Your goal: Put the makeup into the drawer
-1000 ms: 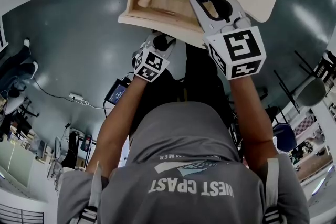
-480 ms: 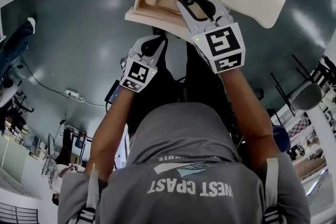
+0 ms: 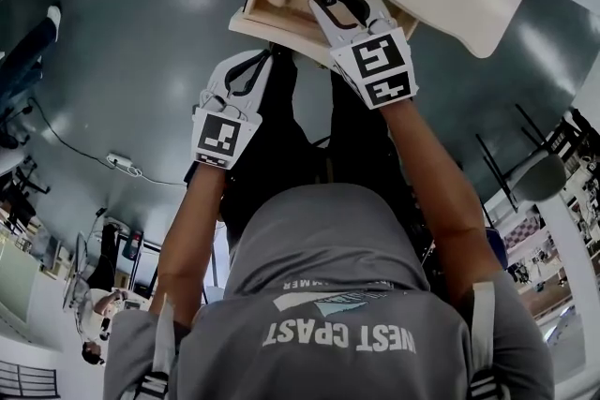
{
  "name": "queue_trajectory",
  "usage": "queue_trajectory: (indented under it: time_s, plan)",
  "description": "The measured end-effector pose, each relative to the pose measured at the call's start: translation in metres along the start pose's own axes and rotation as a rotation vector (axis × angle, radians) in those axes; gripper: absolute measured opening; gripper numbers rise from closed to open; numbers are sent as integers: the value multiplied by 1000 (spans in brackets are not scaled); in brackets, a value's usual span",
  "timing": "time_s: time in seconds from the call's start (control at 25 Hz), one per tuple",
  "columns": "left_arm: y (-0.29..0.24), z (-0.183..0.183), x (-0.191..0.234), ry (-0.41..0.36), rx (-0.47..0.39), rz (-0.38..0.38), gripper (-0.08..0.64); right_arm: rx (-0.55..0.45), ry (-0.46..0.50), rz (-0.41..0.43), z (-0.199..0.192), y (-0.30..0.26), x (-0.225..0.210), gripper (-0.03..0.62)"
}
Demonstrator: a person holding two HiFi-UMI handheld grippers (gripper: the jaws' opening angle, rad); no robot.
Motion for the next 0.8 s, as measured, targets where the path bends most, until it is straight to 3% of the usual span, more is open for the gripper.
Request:
queue_trajectory:
  time_s: [0.24, 0.8]
  plan:
    - [2, 9, 11, 27, -46, 41, 2, 53, 14, 14, -24, -24, -2, 110]
    - [11, 8, 27, 48, -52, 78, 2, 180, -13, 43, -47, -45, -7, 110]
Point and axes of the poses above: the fingertips, and each gripper's own axes: y backward along the fingers, x to its left, z out of its top, the point moved 3 cm from there along y, backward along the fingers, and after that the axes turned 7 degrees about -y, right-handed, at the moved point
